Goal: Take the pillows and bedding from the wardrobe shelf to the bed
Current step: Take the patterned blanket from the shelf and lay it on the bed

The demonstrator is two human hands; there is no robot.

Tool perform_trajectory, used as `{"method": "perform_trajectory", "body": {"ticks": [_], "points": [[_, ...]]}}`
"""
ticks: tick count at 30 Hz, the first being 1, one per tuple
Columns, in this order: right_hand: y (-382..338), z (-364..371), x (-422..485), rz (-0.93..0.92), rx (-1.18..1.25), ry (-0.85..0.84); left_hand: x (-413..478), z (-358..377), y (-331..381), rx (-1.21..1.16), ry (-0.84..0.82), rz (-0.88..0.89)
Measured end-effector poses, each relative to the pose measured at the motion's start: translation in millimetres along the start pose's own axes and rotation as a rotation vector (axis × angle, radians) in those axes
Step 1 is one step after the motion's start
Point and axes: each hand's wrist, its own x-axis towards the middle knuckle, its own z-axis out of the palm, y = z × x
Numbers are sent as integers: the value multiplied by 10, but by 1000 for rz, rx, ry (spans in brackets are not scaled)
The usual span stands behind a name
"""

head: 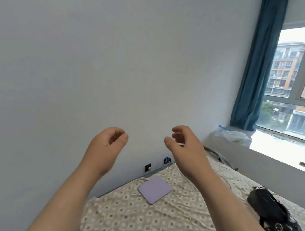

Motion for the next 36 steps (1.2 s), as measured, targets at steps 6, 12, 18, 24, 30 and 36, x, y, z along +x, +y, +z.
{"method": "perform_trajectory", "body": {"ticks": [6, 12, 18, 24, 30, 36], "points": [[-661, 617, -321, -158, 181, -226, -694, -1079, 181, 124, 244, -31], [-1306, 1336, -1018, -228, 406, -484, -1632, -2144, 233, 230, 488, -152], [-1937, 1973, -1783, -294, 523, -724, -2615, -3005, 373, 265, 709, -264], [-2813, 2477, -2973, -397, 607, -982, -3949, -3920, 761, 406, 956, -379], [-3656, 2588, -4181, -521, 692, -1186, -5208, -4531, 1403, 569, 1190, -433], [-4362, 2498, -5100, -652, 771, -1305, -6203, -4911, 1995, 754, 1341, -514]]}}
